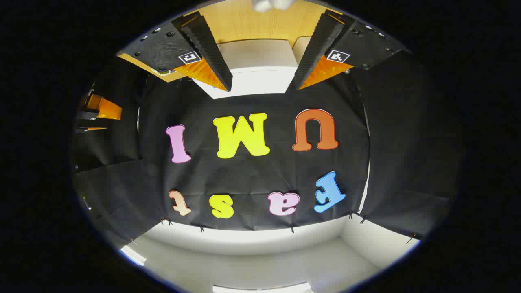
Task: Open the microwave oven with the left hand, put the food in, and close the microwave oven.
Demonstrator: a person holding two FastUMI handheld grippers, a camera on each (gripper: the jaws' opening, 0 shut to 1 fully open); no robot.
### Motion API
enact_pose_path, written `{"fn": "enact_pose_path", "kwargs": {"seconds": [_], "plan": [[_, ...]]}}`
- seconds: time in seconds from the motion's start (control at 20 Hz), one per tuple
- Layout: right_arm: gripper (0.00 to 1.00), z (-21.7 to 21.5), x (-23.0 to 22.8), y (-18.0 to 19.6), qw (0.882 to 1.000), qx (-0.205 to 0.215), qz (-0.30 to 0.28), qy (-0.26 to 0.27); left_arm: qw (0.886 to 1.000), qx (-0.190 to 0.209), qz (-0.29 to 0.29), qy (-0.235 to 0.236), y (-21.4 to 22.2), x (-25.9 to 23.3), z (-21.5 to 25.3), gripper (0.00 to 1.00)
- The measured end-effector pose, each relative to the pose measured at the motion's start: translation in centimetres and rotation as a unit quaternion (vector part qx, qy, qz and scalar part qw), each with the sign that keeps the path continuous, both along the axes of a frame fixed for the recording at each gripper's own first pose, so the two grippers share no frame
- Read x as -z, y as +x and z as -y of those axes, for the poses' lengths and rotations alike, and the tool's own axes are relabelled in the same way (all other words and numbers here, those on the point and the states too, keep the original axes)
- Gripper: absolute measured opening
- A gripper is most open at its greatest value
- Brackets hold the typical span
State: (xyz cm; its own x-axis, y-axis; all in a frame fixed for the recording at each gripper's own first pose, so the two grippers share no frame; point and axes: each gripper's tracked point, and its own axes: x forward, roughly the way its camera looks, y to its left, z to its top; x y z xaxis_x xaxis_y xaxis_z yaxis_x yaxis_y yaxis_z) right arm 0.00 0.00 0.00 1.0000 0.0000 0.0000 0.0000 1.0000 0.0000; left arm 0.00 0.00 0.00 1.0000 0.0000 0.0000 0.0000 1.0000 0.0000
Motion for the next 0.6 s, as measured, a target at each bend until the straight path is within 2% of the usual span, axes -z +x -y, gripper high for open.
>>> {"fn": "enact_pose_path", "kwargs": {"seconds": [0.05, 0.1, 0.15, 0.2, 0.35, 0.4, 0.45, 0.5, 0.6], "plan": [[0.94, 0.07, -0.14, -0.09, 1.0, 0.0, 0.001, -0.001, 1.0, 0.0, 0.0, 0.002, 0.02, 0.06, 0.01, 0.96], [1.0, 0.1, -0.2, -0.14, 1.0, -0.001, 0.002, 0.0, 1.0, -0.002, 0.0, 0.003, 0.0, 0.01, -0.07, 0.96], [0.94, 0.13, -0.33, -0.16, 1.0, -0.001, 0.004, 0.0, 1.0, -0.002, 0.001, 0.004, 0.02, 0.06, 0.07, 0.96], [1.0, 0.28, -0.34, -0.06, 1.0, 0.0, 0.004, -0.001, 1.0, -0.002, 0.0, 0.004, 0.08, 0.08, 0.09, 0.96], [1.0, 0.42, -0.39, 0.09, 1.0, 0.001, 0.003, -0.002, 1.0, -0.003, -0.001, 0.003, 0.18, 0.21, 0.24, 0.96], [0.94, 0.51, -0.4, 0.15, 1.0, 0.001, 0.003, -0.001, 1.0, -0.003, -0.002, 0.003, 0.31, 0.18, 0.2, 0.88], [0.94, 0.51, -0.41, 0.19, 1.0, 0.001, 0.003, 0.0, 1.0, -0.005, -0.002, 0.004, 0.36, 0.33, 0.12, 0.88], [0.94, 0.55, -0.38, 0.29, 1.0, 0.002, 0.004, 0.001, 1.0, -0.005, -0.002, 0.004, 0.44, 0.31, 0.1, 0.96], [0.94, 0.65, -0.22, 0.44, 1.0, 0.002, 0.004, 0.004, 1.0, -0.007, -0.003, 0.006, 0.5, 0.41, -0.06, 0.96]]}}
